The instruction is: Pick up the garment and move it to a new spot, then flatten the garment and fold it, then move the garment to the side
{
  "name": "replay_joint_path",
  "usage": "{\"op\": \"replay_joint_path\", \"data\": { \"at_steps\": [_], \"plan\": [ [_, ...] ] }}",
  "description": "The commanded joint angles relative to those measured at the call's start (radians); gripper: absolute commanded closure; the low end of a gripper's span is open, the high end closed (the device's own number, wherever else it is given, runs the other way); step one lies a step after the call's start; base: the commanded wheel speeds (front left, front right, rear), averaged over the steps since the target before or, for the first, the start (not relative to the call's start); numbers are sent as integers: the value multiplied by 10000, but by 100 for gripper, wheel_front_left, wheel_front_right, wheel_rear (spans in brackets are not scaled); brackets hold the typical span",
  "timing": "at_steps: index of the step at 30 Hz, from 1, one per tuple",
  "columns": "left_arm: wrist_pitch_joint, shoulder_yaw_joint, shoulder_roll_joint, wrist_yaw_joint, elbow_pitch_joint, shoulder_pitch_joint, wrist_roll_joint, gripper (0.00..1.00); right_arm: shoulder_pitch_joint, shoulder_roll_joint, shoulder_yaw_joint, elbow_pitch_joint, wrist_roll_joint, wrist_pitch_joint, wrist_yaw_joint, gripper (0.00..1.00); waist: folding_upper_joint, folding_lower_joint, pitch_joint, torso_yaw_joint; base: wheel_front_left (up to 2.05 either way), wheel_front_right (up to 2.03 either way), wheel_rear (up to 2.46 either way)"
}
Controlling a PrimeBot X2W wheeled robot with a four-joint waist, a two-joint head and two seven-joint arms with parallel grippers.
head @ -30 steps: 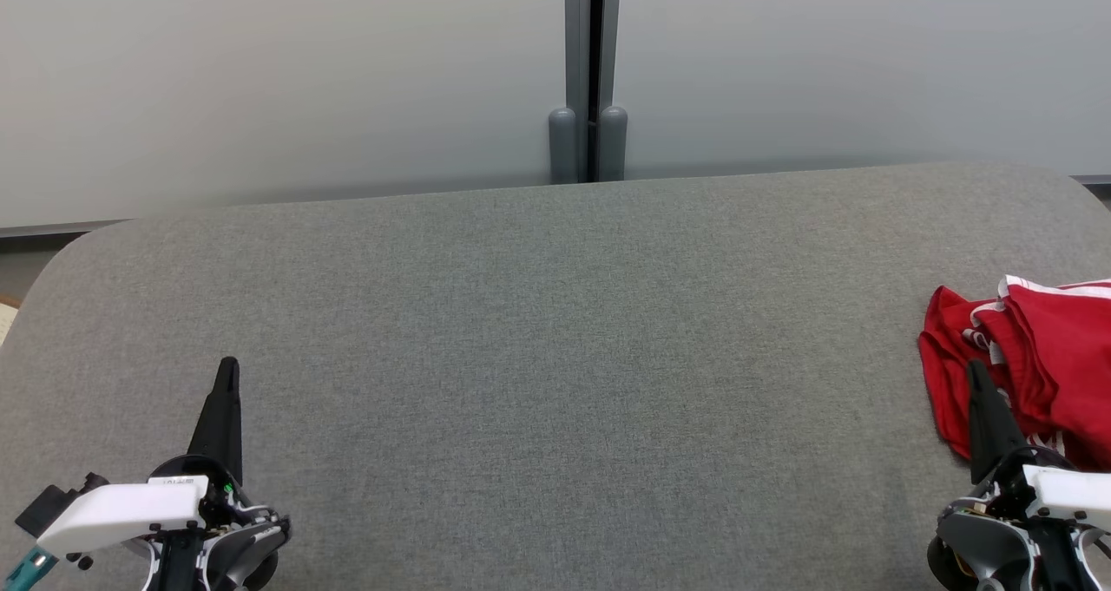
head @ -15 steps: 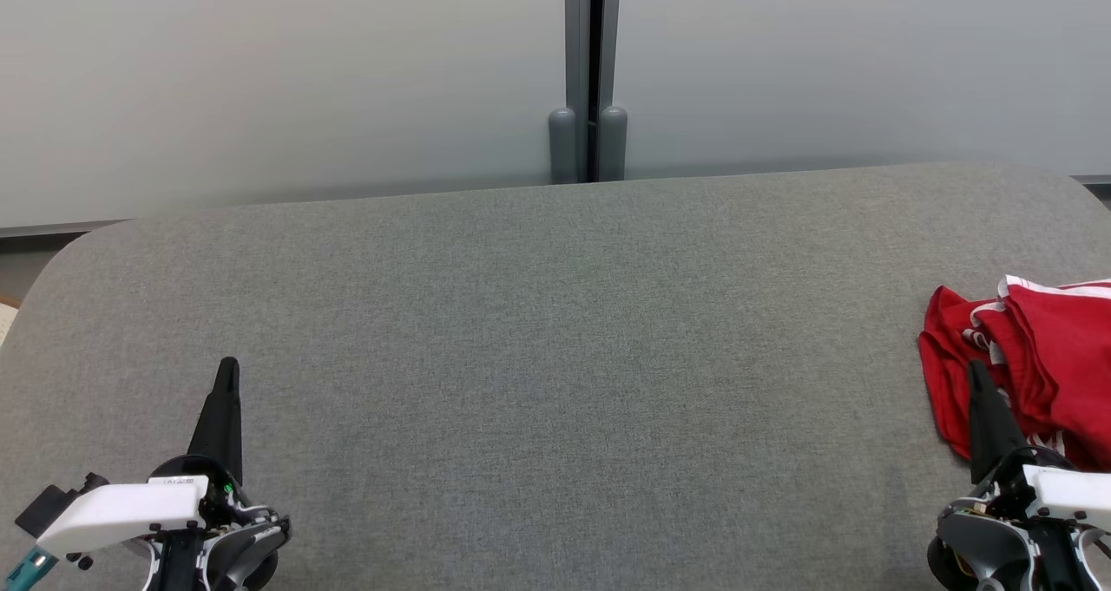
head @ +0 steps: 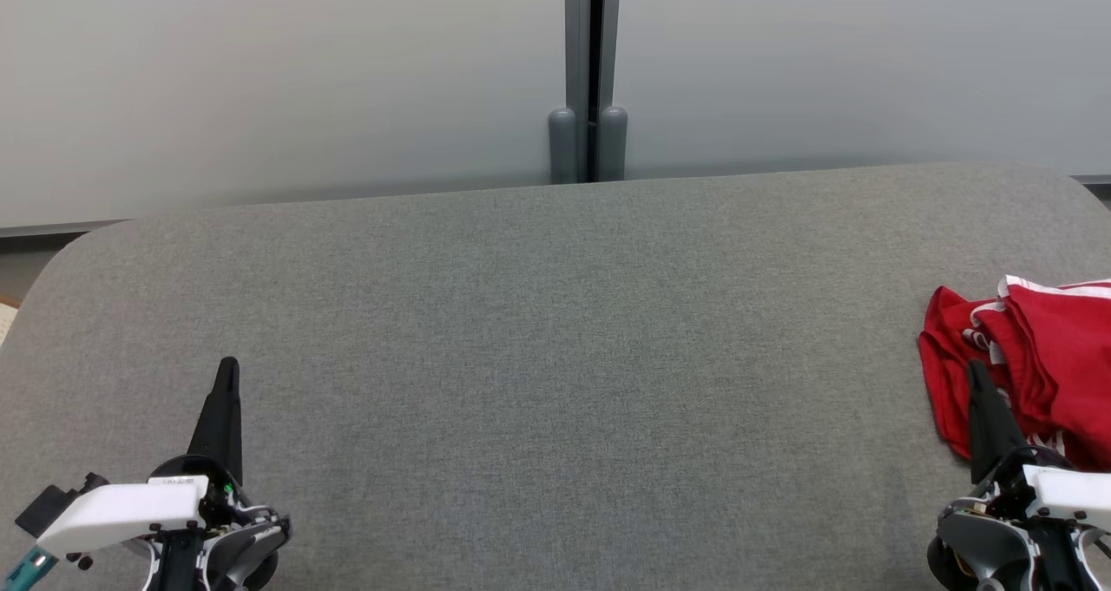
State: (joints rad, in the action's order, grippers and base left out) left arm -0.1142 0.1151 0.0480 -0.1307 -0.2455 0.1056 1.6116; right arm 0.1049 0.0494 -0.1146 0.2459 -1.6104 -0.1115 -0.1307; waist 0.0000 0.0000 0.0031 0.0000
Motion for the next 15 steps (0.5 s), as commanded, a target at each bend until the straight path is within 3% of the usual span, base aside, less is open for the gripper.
{"op": "replay_joint_path", "data": {
  "at_steps": [1, 15],
  "plan": [
    [-38, 44, 14, -37, -7, 80, 9, 100, 91, 5, -6, 10, -48, -44, 0, 100, 0, 0, 0, 0, 0, 0, 0],
    [-38, 44, 14, -37, -6, 80, 7, 100, 91, 5, -5, 10, -48, -44, 0, 100, 0, 0, 0, 0, 0, 0, 0]
  ]
}}
